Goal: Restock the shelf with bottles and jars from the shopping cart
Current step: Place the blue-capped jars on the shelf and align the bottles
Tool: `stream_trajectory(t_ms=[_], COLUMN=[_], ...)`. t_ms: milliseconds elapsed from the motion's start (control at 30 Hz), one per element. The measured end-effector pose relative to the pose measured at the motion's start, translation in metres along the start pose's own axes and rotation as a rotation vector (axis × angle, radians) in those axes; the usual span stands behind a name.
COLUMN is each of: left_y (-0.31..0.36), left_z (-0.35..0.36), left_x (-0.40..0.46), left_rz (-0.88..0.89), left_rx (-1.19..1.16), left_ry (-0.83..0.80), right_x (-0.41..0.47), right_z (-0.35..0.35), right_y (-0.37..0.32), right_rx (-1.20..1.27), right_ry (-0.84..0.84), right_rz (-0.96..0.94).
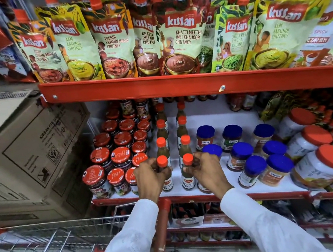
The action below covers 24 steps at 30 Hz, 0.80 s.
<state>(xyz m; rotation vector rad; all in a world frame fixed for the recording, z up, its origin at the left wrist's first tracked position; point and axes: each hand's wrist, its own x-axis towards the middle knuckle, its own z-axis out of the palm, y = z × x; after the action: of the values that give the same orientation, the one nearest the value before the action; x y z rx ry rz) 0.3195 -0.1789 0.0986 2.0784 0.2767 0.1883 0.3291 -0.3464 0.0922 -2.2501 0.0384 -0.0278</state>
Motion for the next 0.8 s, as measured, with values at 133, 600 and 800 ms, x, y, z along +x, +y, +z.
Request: stream_trajectory(t_ms=[133,600,800], left_y=[-0.001,0.022,0.06], left_z=[0.0,0.006,0.047], left_x=[-0.001,-0.028,-0.069], left_rz=[-0.006,0.12,0.39], left_rx=[0.007,-0.08,-0.114], left_ry=[-0.016,0.192,0.255], right_x=[0.001,-0.016,-0.052], right_z=[0.001,-0.029,-0.107], right_y=[0.0,0.015,0.068], right_rx=[0.003,0.248,0.181], right_ry=[0.005,-0.032,0.151], right_rz=[-0.001,0.093,0.083])
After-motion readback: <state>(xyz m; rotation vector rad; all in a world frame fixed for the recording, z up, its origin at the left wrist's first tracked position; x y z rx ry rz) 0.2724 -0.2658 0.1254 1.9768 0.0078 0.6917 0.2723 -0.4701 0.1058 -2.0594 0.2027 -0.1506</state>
